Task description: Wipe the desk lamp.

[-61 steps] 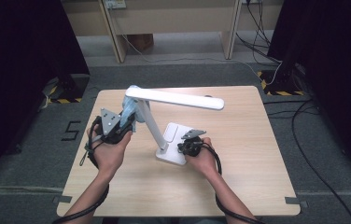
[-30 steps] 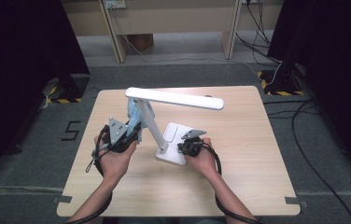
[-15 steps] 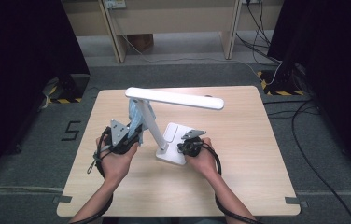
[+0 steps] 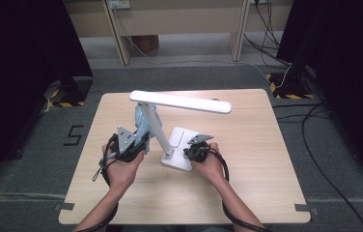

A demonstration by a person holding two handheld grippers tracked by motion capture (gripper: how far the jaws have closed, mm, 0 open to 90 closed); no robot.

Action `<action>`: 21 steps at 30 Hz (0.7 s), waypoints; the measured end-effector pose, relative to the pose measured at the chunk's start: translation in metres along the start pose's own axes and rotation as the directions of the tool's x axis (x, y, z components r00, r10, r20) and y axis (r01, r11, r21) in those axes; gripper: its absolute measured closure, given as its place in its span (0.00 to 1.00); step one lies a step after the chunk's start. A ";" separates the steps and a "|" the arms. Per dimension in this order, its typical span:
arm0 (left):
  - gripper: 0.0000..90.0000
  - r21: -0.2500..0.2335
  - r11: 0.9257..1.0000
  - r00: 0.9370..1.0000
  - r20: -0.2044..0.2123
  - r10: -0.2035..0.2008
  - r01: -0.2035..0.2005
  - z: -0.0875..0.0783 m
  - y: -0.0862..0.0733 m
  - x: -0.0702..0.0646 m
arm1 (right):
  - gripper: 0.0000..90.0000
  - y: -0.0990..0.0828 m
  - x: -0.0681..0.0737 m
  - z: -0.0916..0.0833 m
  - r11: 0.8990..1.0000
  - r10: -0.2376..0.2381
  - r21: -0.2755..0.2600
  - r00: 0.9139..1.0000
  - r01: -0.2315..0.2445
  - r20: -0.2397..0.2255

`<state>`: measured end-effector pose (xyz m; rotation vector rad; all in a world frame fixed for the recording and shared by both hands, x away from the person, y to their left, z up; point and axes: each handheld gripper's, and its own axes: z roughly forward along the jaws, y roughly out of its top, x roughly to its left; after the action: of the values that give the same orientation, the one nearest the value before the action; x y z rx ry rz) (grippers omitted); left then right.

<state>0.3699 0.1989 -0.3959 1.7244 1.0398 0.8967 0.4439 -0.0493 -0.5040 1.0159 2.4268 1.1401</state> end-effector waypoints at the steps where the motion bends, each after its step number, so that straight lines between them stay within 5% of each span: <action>1: 0.76 0.002 1.000 1.000 0.001 0.001 -0.001 0.000 0.000 0.000 | 1.00 0.000 0.000 0.000 1.000 -0.001 0.000 1.000 0.001 0.000; 21: 0.76 0.025 1.000 1.000 0.013 0.011 -0.012 0.005 -0.011 -0.005 | 1.00 0.000 0.000 0.001 1.000 -0.008 -0.007 1.000 0.008 0.001</action>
<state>0.3695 0.1954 -0.4082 1.7568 1.0379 0.8819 0.4447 -0.0485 -0.5045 1.0040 2.4227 1.1444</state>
